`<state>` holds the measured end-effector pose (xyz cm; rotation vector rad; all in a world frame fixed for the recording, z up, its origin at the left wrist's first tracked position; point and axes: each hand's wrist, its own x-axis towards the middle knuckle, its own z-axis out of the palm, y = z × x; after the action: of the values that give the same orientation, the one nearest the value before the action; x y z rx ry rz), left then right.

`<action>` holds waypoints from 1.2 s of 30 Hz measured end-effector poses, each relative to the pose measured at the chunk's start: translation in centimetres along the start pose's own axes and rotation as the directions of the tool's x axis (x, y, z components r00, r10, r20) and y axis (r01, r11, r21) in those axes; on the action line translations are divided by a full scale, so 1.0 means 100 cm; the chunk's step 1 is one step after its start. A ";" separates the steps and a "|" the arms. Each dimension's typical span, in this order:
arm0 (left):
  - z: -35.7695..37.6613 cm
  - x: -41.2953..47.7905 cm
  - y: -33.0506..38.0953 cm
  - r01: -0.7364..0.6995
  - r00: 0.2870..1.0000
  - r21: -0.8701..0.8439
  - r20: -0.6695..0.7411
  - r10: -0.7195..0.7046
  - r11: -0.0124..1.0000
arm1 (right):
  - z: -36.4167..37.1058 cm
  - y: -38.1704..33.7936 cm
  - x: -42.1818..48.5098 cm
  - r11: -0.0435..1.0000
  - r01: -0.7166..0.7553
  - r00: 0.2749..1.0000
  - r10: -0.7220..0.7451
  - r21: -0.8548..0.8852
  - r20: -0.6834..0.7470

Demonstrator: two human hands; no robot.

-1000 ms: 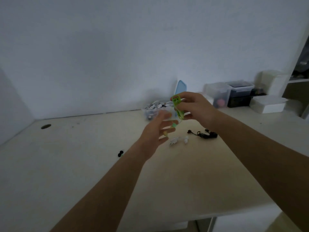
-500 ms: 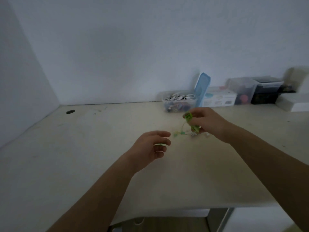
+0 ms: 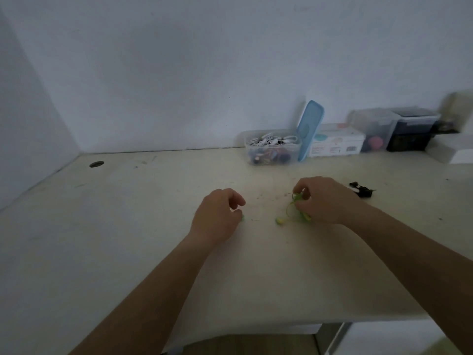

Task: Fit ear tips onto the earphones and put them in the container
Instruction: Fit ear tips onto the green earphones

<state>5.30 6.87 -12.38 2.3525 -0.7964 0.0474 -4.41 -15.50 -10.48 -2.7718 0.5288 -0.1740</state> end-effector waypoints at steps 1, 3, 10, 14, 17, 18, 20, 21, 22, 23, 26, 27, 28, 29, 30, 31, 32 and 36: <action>0.000 0.001 0.000 -0.010 0.999 0.069 0.033 0.008 0.998 | 0.000 -0.002 -0.001 0.999 0.035 0.997 -0.036 -0.017 -0.068; -0.001 0.002 0.001 -0.026 0.997 0.178 0.080 0.012 0.984 | -0.001 -0.011 -0.004 0.984 0.177 0.968 -0.169 0.029 -0.187; -0.003 0.002 0.009 -0.096 0.990 0.215 0.123 0.071 0.972 | 0.010 -0.046 -0.018 0.937 0.288 0.955 -0.264 -0.196 0.138; -0.002 0.007 0.006 -0.096 0.993 0.080 0.078 0.090 0.992 | 0.013 -0.048 -0.015 0.947 0.263 0.963 -0.248 -0.182 0.103; -0.005 0.016 0.007 -0.062 0.998 -0.089 -0.011 0.062 0.994 | 0.005 -0.040 -0.009 0.952 0.270 0.963 -0.264 -0.147 0.060; -0.006 0.019 0.008 -0.039 0.999 -0.149 -0.031 0.035 0.988 | 0.004 -0.038 -0.008 0.949 0.267 0.963 -0.256 -0.165 0.084; -0.005 0.025 0.010 0.007 0.999 -0.272 -0.045 -0.020 0.962 | 0.006 -0.036 -0.005 0.948 0.257 0.962 -0.233 -0.190 0.143; -0.004 0.028 0.012 0.021 0.998 -0.323 -0.046 -0.038 0.946 | 0.010 -0.036 -0.003 0.948 0.258 0.960 -0.230 -0.185 0.159; -0.003 0.031 0.014 0.032 0.997 -0.370 -0.050 -0.054 0.928 | 0.012 -0.037 -0.001 0.950 0.260 0.959 -0.233 -0.173 0.164; -0.003 0.034 0.016 0.042 0.996 -0.418 -0.055 -0.072 0.908 | 0.014 -0.037 0.001 0.952 0.260 0.958 -0.233 -0.164 0.167; 0.000 0.040 0.020 0.079 0.990 -0.536 -0.060 -0.131 0.841 | 0.011 -0.035 0.009 0.958 0.241 0.959 -0.211 -0.156 0.187; 0.001 0.040 0.019 0.094 0.987 -0.562 -0.056 -0.152 0.821 | 0.009 -0.034 0.011 0.959 0.233 0.959 -0.200 -0.159 0.203; 0.003 0.042 0.018 0.112 0.984 -0.589 -0.048 -0.173 0.800 | 0.008 -0.033 0.014 0.959 0.232 0.956 -0.193 -0.166 0.219; 0.004 0.043 0.017 0.131 0.981 -0.616 -0.035 -0.193 0.777 | 0.007 -0.032 0.017 0.957 0.234 0.953 -0.190 -0.174 0.238; 0.005 0.044 0.016 0.150 0.977 -0.645 -0.019 -0.212 0.749 | 0.006 -0.032 0.019 0.954 0.240 0.948 -0.191 -0.178 0.255; 0.006 0.044 0.014 0.169 0.974 -0.678 0.001 -0.229 0.715 | 0.005 -0.032 0.020 0.952 0.250 0.943 -0.199 -0.176 0.267; 0.006 0.044 0.014 0.186 0.970 -0.717 0.024 -0.242 0.672 | 0.003 -0.033 0.021 0.949 0.265 0.939 -0.214 -0.169 0.270; 0.007 0.040 0.010 0.200 0.968 -0.813 0.079 -0.237 0.546 | -0.007 -0.031 0.026 0.956 0.294 0.937 -0.292 0.016 0.192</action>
<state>7.89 3.71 -11.51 1.5049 -0.3493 -0.3241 -1.10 -13.89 -8.66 -2.8266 0.0653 0.0336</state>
